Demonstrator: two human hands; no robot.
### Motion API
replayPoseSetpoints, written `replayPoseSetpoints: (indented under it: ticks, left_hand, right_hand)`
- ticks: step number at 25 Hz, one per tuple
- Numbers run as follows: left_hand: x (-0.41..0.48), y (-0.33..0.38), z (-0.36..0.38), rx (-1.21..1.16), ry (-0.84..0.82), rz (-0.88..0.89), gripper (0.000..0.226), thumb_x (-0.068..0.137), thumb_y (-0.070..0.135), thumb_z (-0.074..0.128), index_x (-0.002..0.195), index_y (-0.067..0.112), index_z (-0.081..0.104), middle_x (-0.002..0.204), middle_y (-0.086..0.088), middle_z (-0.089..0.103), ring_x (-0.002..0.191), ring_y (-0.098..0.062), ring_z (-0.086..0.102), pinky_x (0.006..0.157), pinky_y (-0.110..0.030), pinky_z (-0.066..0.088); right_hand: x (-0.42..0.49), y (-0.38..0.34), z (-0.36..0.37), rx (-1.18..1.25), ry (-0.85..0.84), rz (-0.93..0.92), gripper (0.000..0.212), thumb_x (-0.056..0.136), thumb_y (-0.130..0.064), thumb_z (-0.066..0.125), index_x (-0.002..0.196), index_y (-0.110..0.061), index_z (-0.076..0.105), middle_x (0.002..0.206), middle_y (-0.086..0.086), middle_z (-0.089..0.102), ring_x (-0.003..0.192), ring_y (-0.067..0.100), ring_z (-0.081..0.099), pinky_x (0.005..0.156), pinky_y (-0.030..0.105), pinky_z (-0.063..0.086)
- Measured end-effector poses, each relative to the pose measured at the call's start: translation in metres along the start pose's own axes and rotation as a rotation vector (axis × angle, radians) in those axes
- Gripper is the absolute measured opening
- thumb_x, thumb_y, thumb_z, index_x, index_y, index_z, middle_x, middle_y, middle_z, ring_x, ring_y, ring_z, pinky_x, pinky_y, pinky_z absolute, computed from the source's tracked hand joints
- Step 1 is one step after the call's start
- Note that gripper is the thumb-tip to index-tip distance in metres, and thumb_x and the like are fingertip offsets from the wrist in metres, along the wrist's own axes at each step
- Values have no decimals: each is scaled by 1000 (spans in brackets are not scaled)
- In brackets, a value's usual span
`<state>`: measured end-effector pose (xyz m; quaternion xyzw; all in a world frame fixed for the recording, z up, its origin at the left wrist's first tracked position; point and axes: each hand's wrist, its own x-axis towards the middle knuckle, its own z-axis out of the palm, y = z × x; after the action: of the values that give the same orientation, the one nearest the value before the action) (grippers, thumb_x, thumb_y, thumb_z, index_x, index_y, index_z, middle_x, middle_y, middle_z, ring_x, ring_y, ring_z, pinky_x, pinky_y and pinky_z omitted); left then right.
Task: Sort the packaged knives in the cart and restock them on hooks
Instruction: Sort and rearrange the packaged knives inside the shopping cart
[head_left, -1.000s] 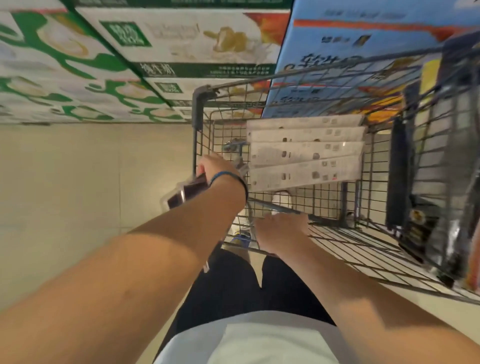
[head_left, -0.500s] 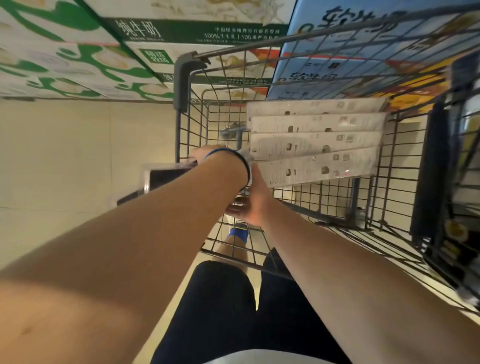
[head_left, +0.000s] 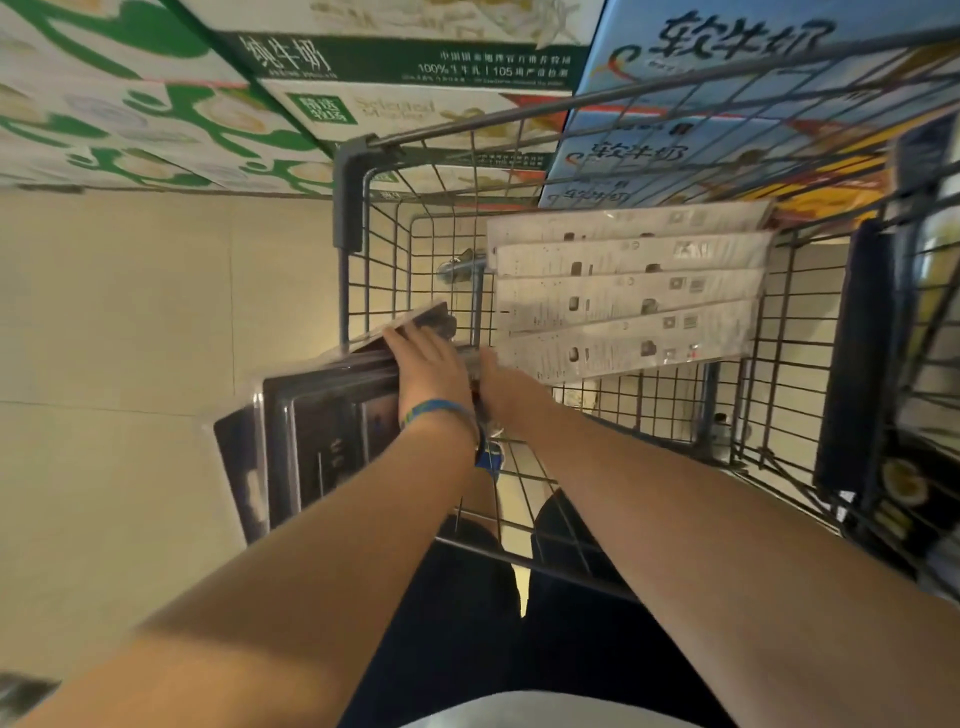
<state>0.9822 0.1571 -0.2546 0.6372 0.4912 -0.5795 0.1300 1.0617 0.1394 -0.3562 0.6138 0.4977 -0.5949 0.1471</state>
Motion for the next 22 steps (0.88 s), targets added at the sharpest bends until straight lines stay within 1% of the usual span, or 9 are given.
replayPoseSetpoints:
  ticks: [1, 3, 5, 8, 9, 12, 15, 18, 22]
  left_hand:
    - [0, 7, 6, 3, 4, 12, 74, 102, 45, 35, 156, 5, 4, 161, -26, 3, 143, -55, 7, 110, -70, 12]
    - [12, 12, 4, -22, 59, 36, 77, 101, 49, 37, 156, 7, 2, 161, -24, -1, 143, -55, 5, 111, -71, 10]
    - [27, 19, -2, -49, 87, 40, 75, 101, 47, 38, 156, 8, 4, 161, -24, 2, 145, -52, 6, 113, -69, 10]
    - [39, 42, -12, -69, 145, 92, 63, 102, 37, 34, 154, 8, 14, 161, -22, 13, 146, -47, 12, 114, -64, 12]
    - [41, 46, -17, -92, 151, 117, 59, 100, 34, 34, 152, 8, 23, 158, -21, 23, 144, -45, 19, 114, -62, 16]
    - [47, 54, -23, -281, 218, 222, 41, 98, 31, 39, 135, 15, 47, 135, -11, 48, 126, -32, 41, 106, -50, 31]
    - [50, 61, -25, -510, 212, 244, 35, 99, 35, 41, 129, 18, 50, 127, -7, 52, 120, -27, 45, 99, -44, 39]
    - [61, 67, -26, -677, 176, 251, 38, 99, 37, 41, 129, 16, 49, 127, -9, 53, 119, -28, 48, 98, -42, 44]
    - [77, 75, -28, -873, 72, 180, 38, 100, 39, 39, 130, 17, 49, 125, -9, 54, 116, -29, 51, 93, -41, 47]
  right_hand:
    - [6, 19, -6, -178, 99, -31, 40, 108, -36, 32, 137, -12, 44, 114, 16, 61, 107, 33, 62, 86, 46, 52]
    - [15, 56, -26, -472, 340, -69, 31, 98, -29, 56, 124, -12, 52, 108, 9, 57, 98, 25, 58, 71, 33, 43]
    - [28, 78, -43, -765, 460, -123, 50, 82, -23, 76, 124, -15, 52, 115, 6, 56, 101, 23, 55, 72, 31, 42]
    - [47, 96, -51, -1007, 463, -228, 81, 72, -22, 82, 142, -17, 41, 129, 9, 53, 113, 28, 54, 82, 40, 51]
    - [49, 98, -53, -1000, 492, -237, 81, 75, -20, 79, 146, -16, 40, 131, 9, 53, 114, 29, 54, 82, 41, 52]
    - [53, 113, -60, -1063, 695, -343, 58, 89, -13, 63, 144, -11, 46, 131, 10, 57, 113, 28, 59, 84, 41, 55]
    - [56, 118, -82, -1210, 917, -445, 43, 98, -10, 49, 140, -12, 54, 138, 8, 60, 118, 26, 63, 91, 42, 55]
    - [62, 105, -96, -1157, 939, -476, 48, 97, -8, 49, 145, -10, 50, 148, 8, 54, 125, 29, 58, 94, 46, 53]
    - [65, 89, -105, -987, 997, -450, 46, 88, -8, 61, 133, -17, 59, 127, 7, 63, 107, 29, 62, 79, 42, 53]
